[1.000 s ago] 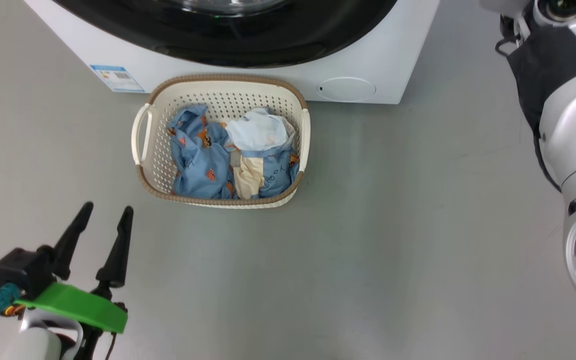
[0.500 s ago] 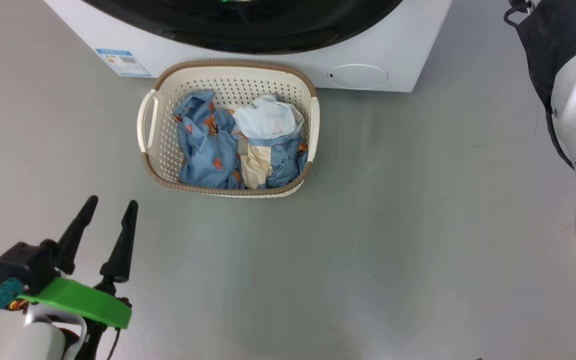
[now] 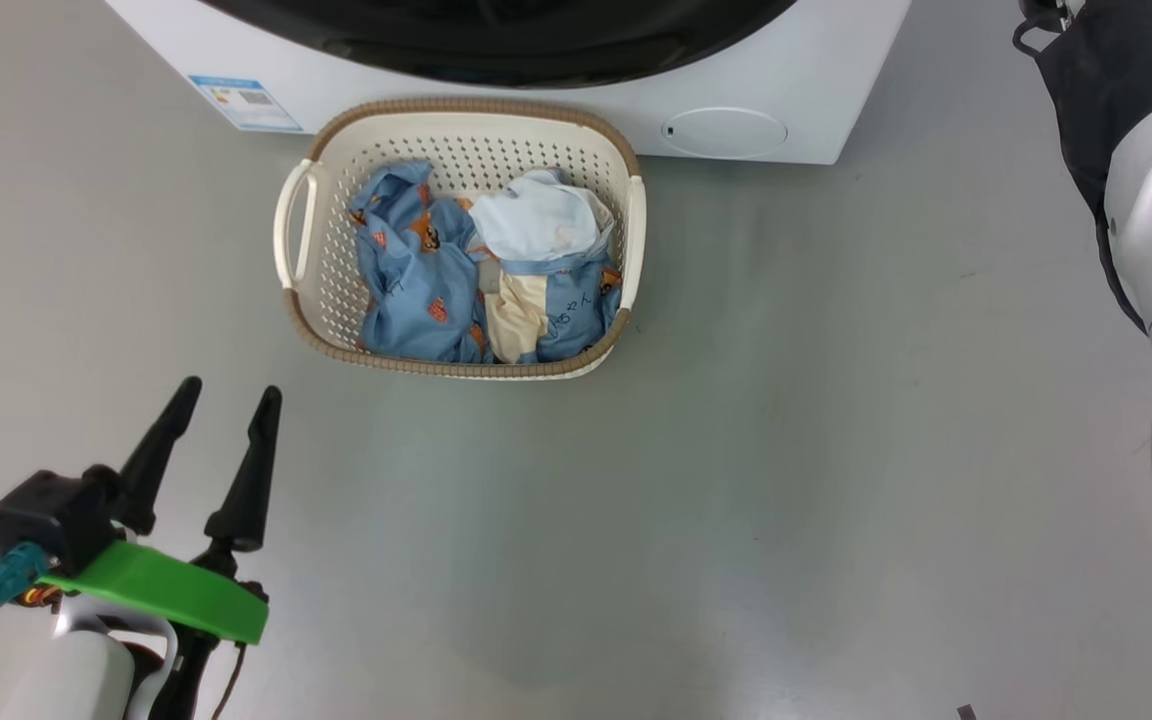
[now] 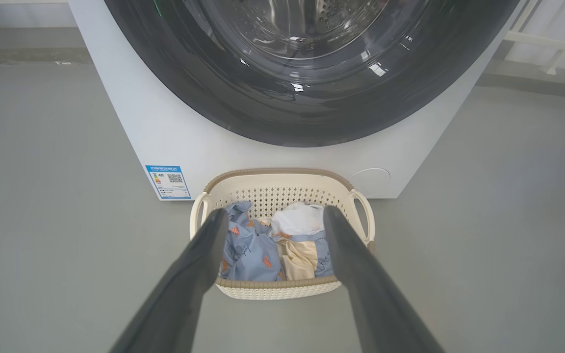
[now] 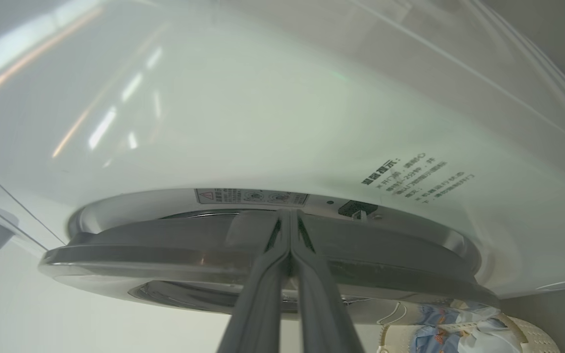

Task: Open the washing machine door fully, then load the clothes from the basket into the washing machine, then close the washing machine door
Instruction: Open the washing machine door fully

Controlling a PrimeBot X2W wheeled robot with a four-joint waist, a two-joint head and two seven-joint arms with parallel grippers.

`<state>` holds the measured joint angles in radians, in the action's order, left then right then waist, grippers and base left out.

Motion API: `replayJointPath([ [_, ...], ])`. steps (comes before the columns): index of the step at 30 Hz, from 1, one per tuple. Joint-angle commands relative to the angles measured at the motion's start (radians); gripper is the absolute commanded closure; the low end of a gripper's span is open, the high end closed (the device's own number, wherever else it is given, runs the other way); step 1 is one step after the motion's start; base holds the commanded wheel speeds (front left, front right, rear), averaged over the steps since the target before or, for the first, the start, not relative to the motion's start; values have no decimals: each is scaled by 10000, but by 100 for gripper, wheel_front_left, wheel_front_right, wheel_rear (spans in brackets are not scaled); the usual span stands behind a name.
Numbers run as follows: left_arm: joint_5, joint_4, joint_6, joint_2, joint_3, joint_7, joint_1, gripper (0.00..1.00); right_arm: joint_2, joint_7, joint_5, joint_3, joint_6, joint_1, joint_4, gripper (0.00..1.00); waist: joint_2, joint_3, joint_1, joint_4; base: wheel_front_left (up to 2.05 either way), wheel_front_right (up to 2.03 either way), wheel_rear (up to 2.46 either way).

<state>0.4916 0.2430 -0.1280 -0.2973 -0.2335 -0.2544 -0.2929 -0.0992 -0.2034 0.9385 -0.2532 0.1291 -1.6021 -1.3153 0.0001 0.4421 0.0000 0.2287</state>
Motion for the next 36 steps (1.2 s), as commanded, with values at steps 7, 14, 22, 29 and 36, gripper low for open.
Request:
replayJointPath([
  [7,105,-232,-27,-304,333,-74,-353,0,353,-145,-912,-688,16,-633,246,100,-1,176,0,77,0,0,0],
  [14,122,-283,-27,-259,339,-74,-401,0,414,-198,-1560,-1246,16,-774,246,100,-1,259,0,159,0,0,0],
  [22,201,-290,-27,-238,367,-74,-444,0,470,-247,-2434,-2006,16,-965,246,100,-1,479,0,247,0,0,0],
  [29,243,-293,-27,-175,302,-74,-542,0,486,-341,-3120,-2622,16,-1115,246,100,-1,640,0,344,0,0,0],
  [36,317,-239,-27,-166,193,-74,-684,0,488,-490,-3632,-3058,16,-1173,246,100,-1,697,0,498,0,0,0],
])
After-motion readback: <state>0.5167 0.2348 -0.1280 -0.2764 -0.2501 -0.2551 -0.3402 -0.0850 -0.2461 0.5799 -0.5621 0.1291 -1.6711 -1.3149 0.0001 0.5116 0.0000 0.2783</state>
